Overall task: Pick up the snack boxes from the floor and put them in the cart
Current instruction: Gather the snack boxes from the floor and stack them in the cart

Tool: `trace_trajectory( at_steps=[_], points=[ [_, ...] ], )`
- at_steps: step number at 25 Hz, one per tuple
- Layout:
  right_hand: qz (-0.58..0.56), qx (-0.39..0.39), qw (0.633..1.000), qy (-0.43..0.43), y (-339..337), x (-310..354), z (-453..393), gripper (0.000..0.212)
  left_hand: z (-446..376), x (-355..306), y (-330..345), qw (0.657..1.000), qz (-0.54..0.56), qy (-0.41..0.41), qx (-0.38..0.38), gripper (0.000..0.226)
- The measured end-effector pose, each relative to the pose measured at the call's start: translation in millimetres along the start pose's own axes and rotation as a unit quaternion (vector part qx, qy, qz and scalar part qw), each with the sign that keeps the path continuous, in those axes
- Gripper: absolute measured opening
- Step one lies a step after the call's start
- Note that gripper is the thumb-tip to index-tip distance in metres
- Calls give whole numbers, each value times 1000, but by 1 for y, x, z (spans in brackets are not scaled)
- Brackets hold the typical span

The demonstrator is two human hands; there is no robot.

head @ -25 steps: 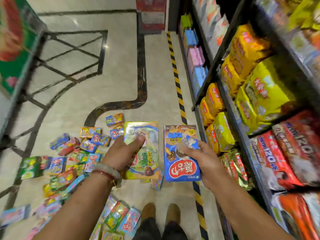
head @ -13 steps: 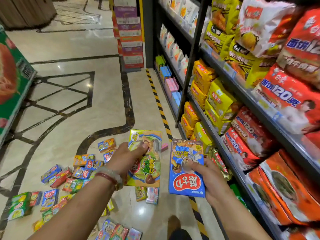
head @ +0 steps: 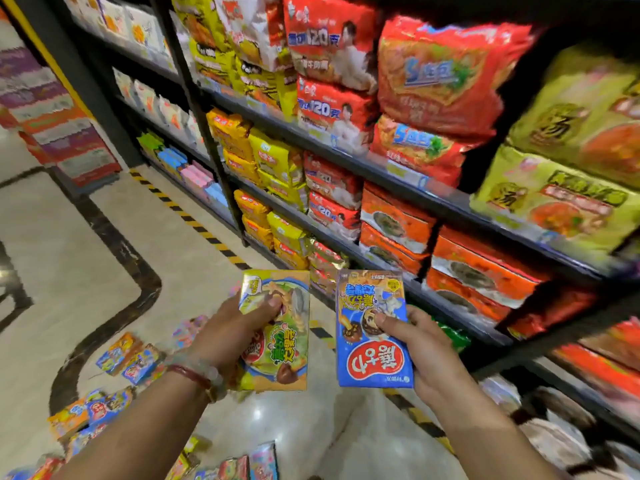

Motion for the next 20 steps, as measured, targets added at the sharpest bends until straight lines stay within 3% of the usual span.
trace_trajectory(
  at_steps=[4,8,10,12,15,18,20],
  points=[
    [-75,-75,994,-27,-113,2,31,22,44,2,103,995,-32,0,90,31],
    [-150,-165,974,-44,-246,-17,76,45,122,18,224,976,-94,21,194,14],
    [-181,-219,957,-52,-317,-31,108,46,169,31,284,960,-149,52,230,36],
    [-218,-279,933,-69,-390,-49,151,43,219,53,349,932,-213,73,285,64],
    [-263,-358,891,-94,-482,-79,218,22,309,95,432,892,-205,13,403,47],
    [-313,-449,831,-99,-560,-121,289,30,400,135,494,844,-221,-11,488,24],
    [-335,-502,790,-109,-599,-145,334,29,451,165,528,809,-249,-10,532,21]
  ],
)
Point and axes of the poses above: each hand's wrist, its own z-axis away from the middle knuckle, its own y-axis out of the palm, x = y × z, the point moved 10 cm from there along -z, towards the middle knuckle, and after that the axes turned 12 degrees about -x, right-handed, at the moved point
